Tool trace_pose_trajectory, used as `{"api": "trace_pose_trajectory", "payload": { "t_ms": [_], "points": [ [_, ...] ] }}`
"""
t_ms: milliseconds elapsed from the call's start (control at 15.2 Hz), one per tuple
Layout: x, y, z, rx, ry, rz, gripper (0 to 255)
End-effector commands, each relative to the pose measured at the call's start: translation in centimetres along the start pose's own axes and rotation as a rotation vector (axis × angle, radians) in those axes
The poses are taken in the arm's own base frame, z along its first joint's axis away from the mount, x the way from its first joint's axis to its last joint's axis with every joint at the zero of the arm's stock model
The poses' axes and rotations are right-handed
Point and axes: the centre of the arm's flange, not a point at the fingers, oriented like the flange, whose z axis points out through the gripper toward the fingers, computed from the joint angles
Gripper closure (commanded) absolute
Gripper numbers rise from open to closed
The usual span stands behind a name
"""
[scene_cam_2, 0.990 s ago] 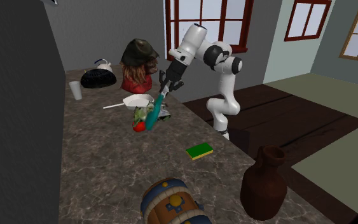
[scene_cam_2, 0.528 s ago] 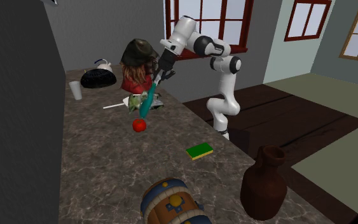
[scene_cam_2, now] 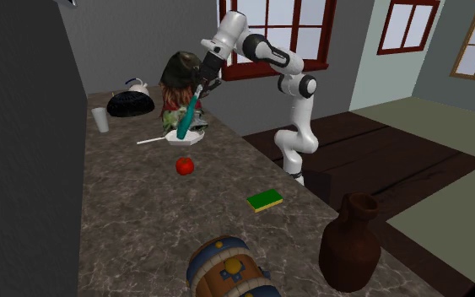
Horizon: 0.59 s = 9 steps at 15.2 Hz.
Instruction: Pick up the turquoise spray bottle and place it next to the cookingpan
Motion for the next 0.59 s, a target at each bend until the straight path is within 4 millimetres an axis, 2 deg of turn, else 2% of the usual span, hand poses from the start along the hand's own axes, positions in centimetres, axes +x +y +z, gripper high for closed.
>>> {"api": "trace_pose_trajectory", "payload": {
  "t_ms": [0, 528],
  "points": [
    [-2.3, 1.1, -0.7, -0.001, 0.001, -0.001, 255],
    [-11.6, 5.7, -3.1, -0.001, 0.001, -0.001, 255]
  ]
}}
